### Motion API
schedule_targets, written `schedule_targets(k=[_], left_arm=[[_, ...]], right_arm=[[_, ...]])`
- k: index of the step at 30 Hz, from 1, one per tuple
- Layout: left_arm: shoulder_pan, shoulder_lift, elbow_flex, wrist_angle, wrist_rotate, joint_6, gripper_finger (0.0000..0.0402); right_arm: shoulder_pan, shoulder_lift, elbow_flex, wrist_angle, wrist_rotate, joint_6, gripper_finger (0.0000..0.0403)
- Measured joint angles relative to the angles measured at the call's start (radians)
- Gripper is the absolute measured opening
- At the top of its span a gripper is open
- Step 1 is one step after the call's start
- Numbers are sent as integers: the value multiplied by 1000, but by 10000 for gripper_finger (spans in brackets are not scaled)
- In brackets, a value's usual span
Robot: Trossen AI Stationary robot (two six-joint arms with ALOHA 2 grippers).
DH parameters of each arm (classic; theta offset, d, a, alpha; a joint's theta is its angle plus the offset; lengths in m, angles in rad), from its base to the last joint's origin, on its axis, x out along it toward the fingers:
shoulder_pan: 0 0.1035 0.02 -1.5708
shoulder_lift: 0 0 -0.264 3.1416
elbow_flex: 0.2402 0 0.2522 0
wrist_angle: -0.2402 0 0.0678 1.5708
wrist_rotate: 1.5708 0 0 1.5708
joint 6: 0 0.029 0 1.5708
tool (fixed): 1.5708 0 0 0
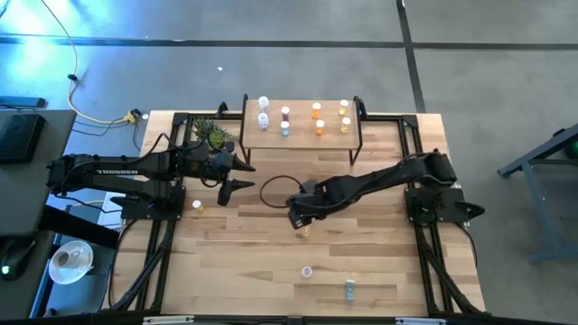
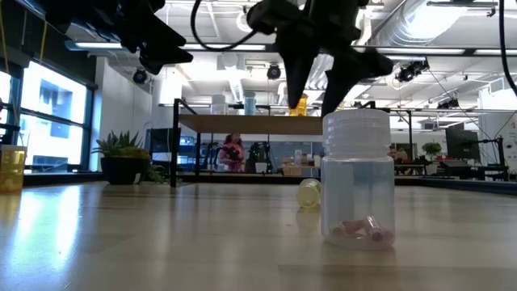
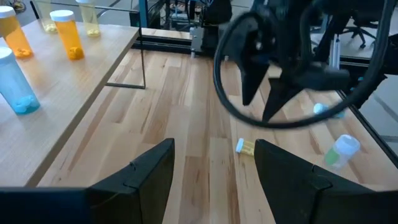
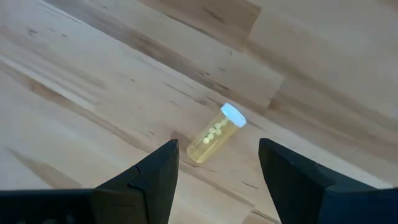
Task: Pick and place medicine bottles onto shelf by color
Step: Put the yellow pill bottle on the shelf aligned with the yellow pill bottles
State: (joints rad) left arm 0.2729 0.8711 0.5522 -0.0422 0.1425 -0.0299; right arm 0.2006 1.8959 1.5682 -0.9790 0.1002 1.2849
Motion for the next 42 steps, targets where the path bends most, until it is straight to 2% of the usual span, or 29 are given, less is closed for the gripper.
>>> schedule_targets(k=[12, 20, 35, 38, 42], left_arm=[[0, 0, 0, -57, 0, 8, 211], [0, 0, 0, -95, 0, 8, 211], [0, 0, 0, -111, 0, 26, 211], [0, 0, 0, -116, 0, 26, 211], [0, 0, 0, -118, 0, 26, 211]], right_arm=[[10, 104, -1, 16, 29, 150, 213], [9, 191, -1, 34, 11, 191, 213], [9, 257, 0, 48, 0, 237, 212], [9, 257, 0, 48, 0, 236, 199], [9, 257, 0, 49, 0, 217, 162]])
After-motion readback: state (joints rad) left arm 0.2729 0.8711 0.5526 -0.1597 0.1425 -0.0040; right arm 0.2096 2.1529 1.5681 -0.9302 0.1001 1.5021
